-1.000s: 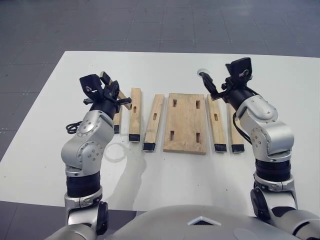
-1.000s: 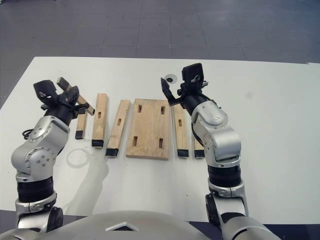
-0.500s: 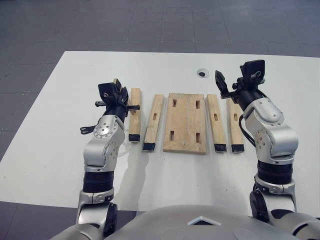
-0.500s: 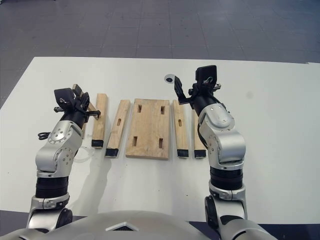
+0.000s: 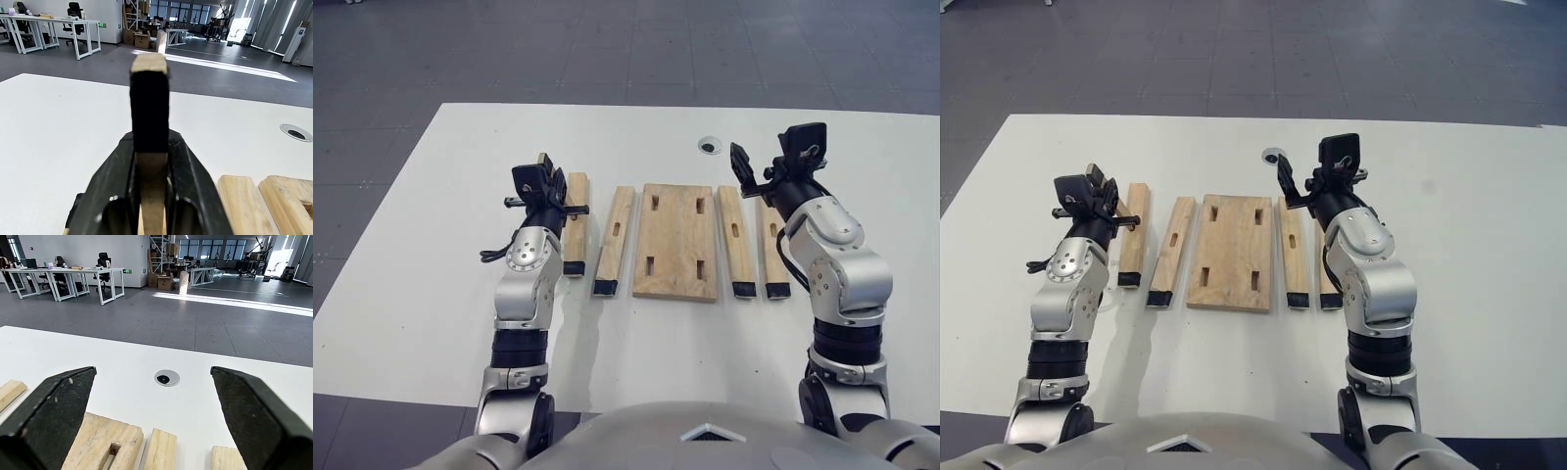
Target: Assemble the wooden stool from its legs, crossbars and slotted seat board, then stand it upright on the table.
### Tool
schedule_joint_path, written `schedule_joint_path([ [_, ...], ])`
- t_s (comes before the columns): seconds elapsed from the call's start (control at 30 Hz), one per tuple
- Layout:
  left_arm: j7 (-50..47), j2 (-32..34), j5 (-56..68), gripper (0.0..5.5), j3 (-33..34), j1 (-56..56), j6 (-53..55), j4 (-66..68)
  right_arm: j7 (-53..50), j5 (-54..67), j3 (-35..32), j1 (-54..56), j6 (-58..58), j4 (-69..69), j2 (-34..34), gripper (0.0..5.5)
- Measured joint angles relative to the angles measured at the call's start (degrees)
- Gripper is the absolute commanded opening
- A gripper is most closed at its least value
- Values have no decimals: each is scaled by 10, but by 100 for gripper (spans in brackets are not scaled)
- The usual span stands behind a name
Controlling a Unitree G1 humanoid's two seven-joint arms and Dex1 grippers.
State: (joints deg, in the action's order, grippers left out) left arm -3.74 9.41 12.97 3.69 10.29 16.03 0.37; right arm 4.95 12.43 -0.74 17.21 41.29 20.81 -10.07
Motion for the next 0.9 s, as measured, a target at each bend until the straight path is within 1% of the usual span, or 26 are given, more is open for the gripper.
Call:
schedule_joint_path([
  [0.13, -2, -18, -11, 42, 6, -14, -20, 1, -2, -7, 0, 0, 0, 0, 1, 431],
  [0.3, -6, -44, -20, 42, 6, -70, -24, -57, -5, -10, -2, -2, 0, 1, 6, 431],
  [0.47, -6, -55, -32, 42, 2, -92, -24, -81, -5, -10, -3, -3, 0, 1, 6, 431],
  [0.6, 3, -48, -64, 42, -7, -92, -75, -48, -5, -10, -3, -2, 0, 1, 8, 431],
  [0.9, 10, -52, -70, 42, -1, -75, -167, 30, -5, -10, -3, -2, 0, 1, 10, 431],
])
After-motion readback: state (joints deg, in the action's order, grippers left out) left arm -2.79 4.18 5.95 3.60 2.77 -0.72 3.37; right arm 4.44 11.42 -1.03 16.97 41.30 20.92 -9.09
